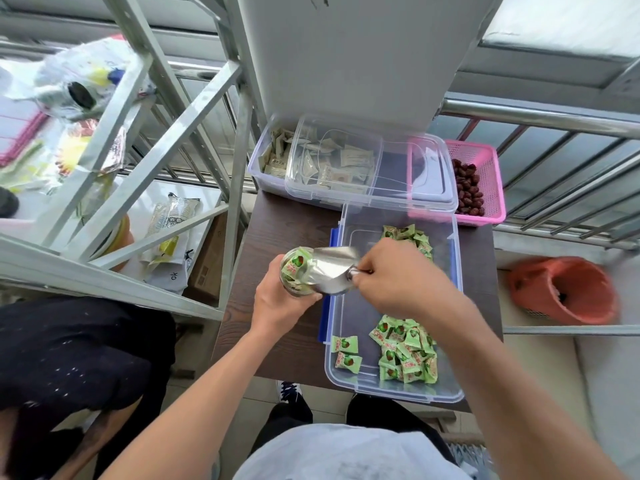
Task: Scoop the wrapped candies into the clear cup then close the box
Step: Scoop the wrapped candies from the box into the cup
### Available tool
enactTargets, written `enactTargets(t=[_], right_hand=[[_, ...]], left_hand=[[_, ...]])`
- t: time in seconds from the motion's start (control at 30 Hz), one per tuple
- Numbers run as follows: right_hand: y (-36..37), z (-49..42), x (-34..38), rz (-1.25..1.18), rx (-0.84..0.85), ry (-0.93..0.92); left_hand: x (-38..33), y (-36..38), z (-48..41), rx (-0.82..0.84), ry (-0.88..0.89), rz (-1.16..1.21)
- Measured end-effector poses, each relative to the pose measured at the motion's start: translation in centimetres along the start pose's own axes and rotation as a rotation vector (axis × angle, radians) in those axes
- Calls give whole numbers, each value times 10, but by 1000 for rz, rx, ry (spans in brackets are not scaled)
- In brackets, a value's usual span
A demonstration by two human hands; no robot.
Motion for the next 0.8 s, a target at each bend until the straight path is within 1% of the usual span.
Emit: enactTargets(t=[0.07, 0.2, 0.4, 0.67, 0.8], right_hand=[[-15, 7, -9, -30, -32, 0], [-32, 20, -13, 44, -99, -36], [-21, 17, -2, 77, -92, -98], [-10, 11, 20, 140, -97, -37], [-5, 10, 36, 170, -105, -58]], left_hand=[[0, 0, 0, 6, -1, -14], [1, 1, -1, 16, -32, -19], [2, 1, -1, 4, -28, -20], [1, 2, 0, -1, -38, -27], [0, 1, 0, -2, -46, -11]])
Point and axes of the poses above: each hand's wrist, its own z-axis away from the middle knuckle, its own y-axis out of the palm, x = y × z, the point moved 1 cm from there along -z, towards the middle knuckle, and after that the axes turned 5 degrees about -z, right-handed, at the moved point
